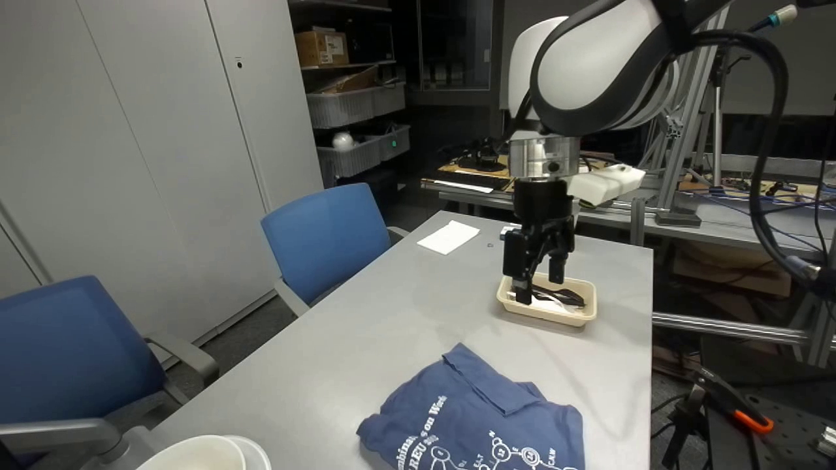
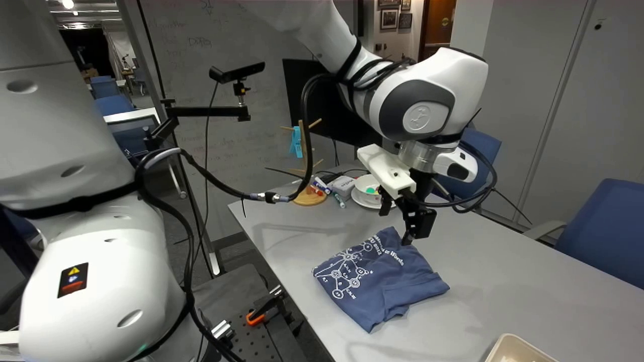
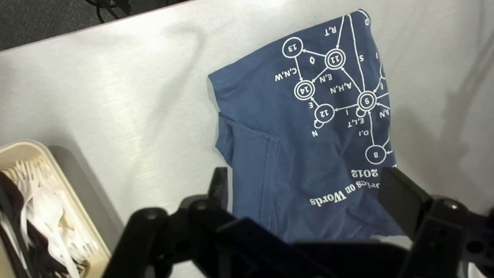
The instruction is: Unfold the blue t-shirt fully
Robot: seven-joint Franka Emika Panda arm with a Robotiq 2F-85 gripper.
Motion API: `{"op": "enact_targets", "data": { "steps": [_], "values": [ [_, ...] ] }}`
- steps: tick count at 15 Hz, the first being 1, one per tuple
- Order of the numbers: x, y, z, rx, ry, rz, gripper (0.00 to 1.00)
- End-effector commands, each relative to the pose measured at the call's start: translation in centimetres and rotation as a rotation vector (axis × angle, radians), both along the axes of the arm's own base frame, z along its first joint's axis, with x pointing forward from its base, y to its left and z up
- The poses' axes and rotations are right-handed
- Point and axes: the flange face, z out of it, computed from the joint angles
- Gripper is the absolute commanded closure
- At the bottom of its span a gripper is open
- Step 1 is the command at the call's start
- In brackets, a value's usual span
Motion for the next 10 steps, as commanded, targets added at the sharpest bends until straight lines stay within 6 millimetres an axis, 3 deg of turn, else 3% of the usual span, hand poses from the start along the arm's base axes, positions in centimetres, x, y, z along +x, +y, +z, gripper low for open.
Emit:
{"op": "enact_targets", "data": {
  "steps": [1,5,10],
  "values": [
    [0.2,-0.4,-4.2,0.006,-0.009,0.029,0.0],
    [0.9,-0.1,-9.4,-0.004,-0.034,0.066,0.0],
    [2.5,3.1,-14.5,0.029,-0.057,0.143,0.0]
  ]
}}
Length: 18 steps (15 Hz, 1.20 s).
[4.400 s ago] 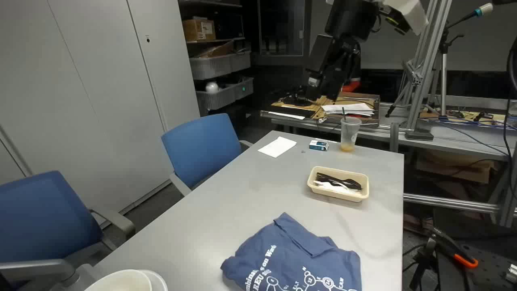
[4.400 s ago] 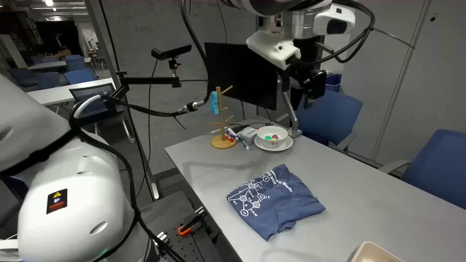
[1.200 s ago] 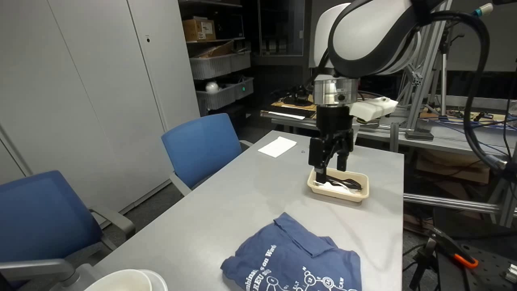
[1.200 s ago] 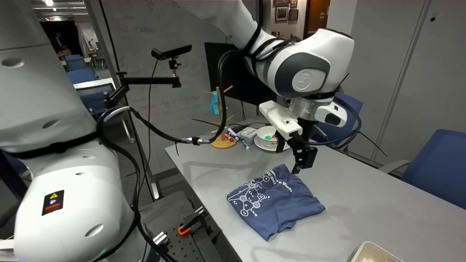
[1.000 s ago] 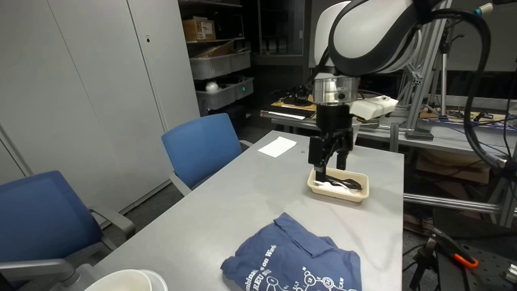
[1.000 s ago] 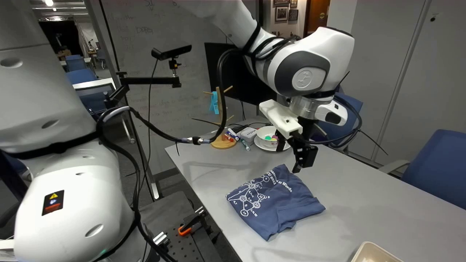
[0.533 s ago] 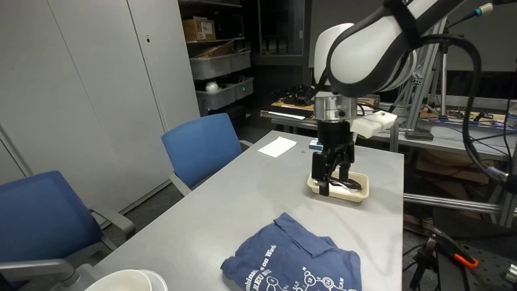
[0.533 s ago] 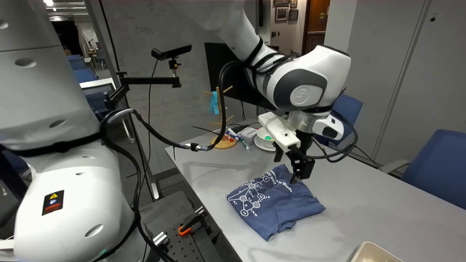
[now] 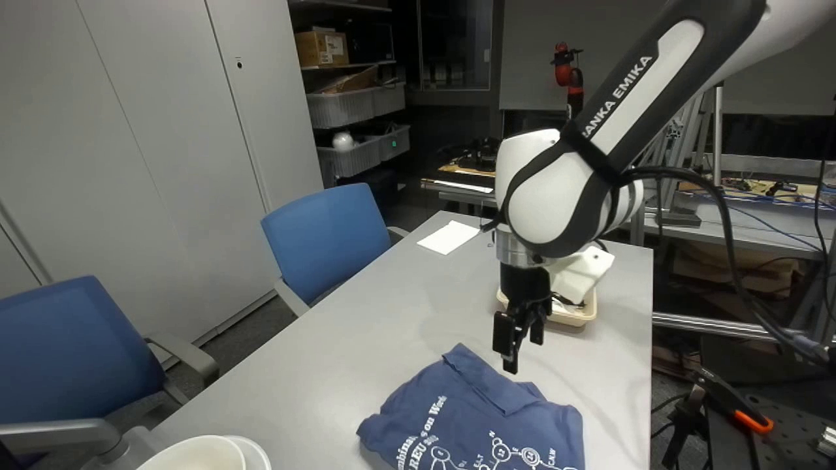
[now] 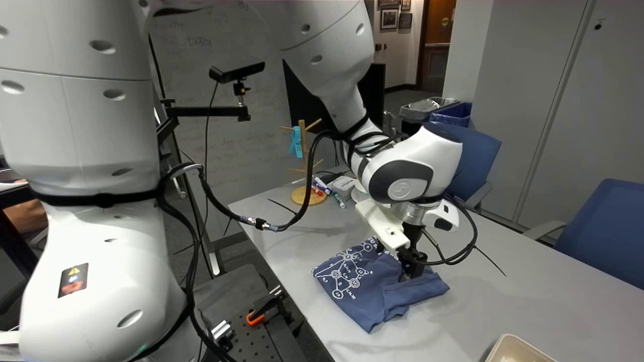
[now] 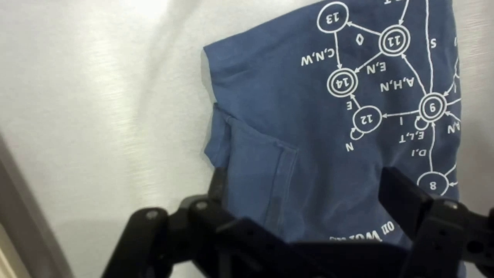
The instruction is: Unfold the blue t-shirt fully
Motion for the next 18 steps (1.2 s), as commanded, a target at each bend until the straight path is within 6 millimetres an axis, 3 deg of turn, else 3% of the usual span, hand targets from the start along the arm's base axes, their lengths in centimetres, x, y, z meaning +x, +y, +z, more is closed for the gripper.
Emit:
{"op": "enact_targets", "data": {
  "steps": [1,5,18],
  "values": [
    [2.0,2.1,-3.2,0.037,-0.025,0.063,0.0],
    [3.1,2.3,-5.7,0.025,-0.017,0.107,0.0],
    [6.7,-3.8,-8.8,-0.054,-0.118,0.073,0.0]
  ]
}}
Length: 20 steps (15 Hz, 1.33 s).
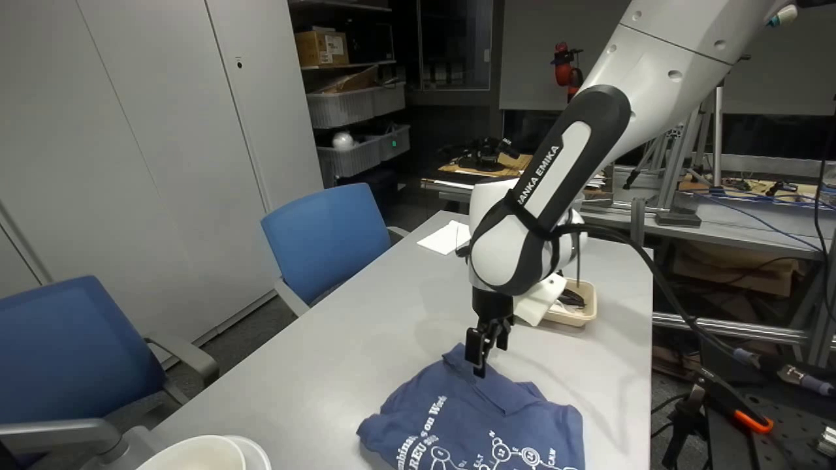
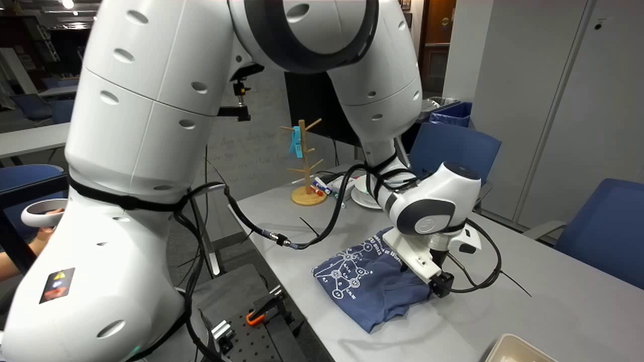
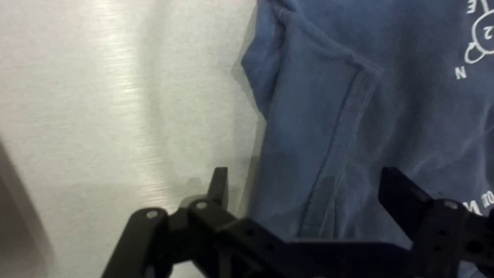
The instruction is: Unfold the blue t-shirt fully
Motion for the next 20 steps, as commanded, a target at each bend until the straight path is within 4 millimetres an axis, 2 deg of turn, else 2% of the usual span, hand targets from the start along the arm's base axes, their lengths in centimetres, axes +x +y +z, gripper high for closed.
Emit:
{"op": "enact_targets", "data": {
  "steps": [1,7,8,9,10,11,19,20],
  "values": [
    [1.0,-1.0,-1.4,-0.026,-0.059,-0.001,0.0],
    [1.0,-0.4,-3.9,-0.025,-0.086,-0.013,0.0],
    [1.1,-0.2,-4.1,-0.023,-0.086,-0.014,0.05],
    [1.1,-0.1,-4.4,-0.023,-0.087,-0.013,0.12],
    [1.2,0.0,-4.6,-0.023,-0.088,-0.013,0.29],
    [1.2,0.1,-4.7,-0.022,-0.086,-0.012,0.31],
    [1.8,0.9,-4.3,-0.026,-0.087,0.011,0.93],
    [1.9,1.0,-4.2,-0.027,-0.088,0.016,0.94]
  ]
}}
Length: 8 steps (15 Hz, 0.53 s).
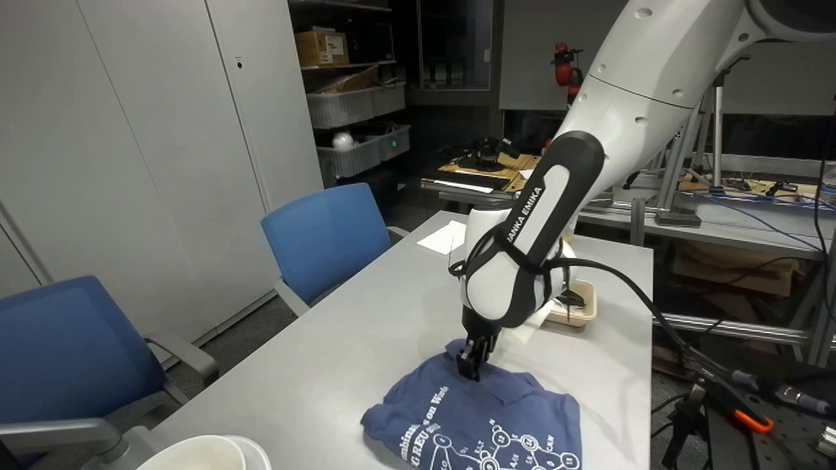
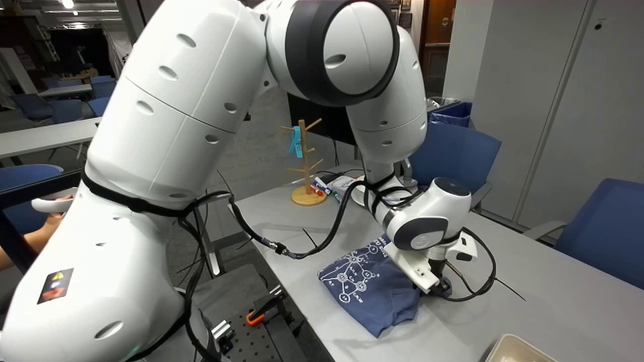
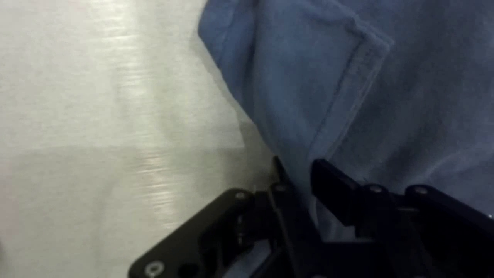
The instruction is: Unfold the blue t-shirt fully
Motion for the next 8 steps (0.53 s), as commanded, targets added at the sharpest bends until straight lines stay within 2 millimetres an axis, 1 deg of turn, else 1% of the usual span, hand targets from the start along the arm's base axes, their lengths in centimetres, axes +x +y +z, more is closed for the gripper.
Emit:
{"op": "enact_targets", "data": {
  "steps": [1,2,3,5,8],
  "values": [
    [0.56,0.32,-0.26,-0.011,-0.007,0.01,0.9],
    [0.57,0.37,-0.19,-0.014,-0.005,0.012,0.6],
    [0.55,0.5,-0.1,-0.018,-0.003,0.018,0.59],
    [0.57,0.73,0.08,-0.027,-0.007,0.035,0.45],
    [0.66,1.07,0.39,-0.028,-0.01,0.043,0.21]
  ]
}}
